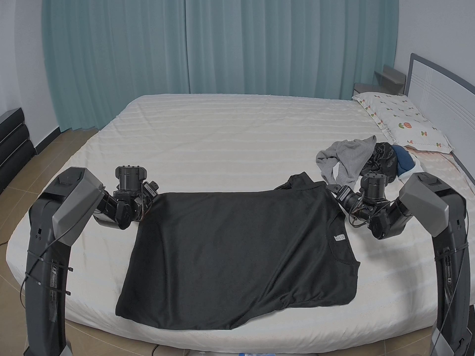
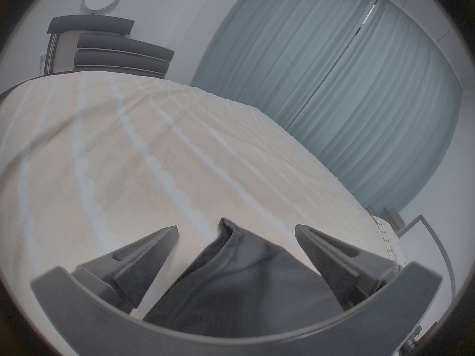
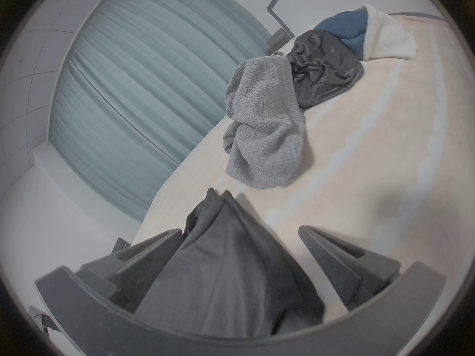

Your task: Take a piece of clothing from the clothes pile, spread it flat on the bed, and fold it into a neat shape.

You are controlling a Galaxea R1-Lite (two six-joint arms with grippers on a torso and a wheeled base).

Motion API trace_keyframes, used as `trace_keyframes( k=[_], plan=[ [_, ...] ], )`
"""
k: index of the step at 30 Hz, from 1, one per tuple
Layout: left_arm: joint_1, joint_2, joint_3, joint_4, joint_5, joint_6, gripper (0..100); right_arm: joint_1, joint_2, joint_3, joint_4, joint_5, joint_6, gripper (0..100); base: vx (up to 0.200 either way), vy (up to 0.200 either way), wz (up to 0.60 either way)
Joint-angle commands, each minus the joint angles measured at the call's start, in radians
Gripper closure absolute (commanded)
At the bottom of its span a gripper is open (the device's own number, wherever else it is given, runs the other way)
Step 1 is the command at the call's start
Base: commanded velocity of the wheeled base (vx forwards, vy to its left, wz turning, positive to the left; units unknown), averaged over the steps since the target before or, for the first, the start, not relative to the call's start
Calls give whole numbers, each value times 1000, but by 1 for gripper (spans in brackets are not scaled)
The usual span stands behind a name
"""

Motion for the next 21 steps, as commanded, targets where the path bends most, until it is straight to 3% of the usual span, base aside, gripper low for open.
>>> trace_keyframes(
  k=[1,5,12,15,21],
  plan=[
    [17,-381,475,-118,-92,-45,0,-15,-389,608,-224,137,40,0,0,0,0],
    [8,-542,683,-119,-162,-92,0,-7,-522,803,-224,152,41,0,0,0,0],
    [-64,-709,983,-122,-175,-117,0,5,-640,1039,-223,152,47,0,0,0,0],
    [-92,-757,1075,-122,-173,-170,0,2,-654,1111,-238,175,50,0,0,0,0],
    [-147,-808,1214,-124,-185,-209,0,-25,-637,1139,-237,247,49,0,-200,0,0]
  ],
)
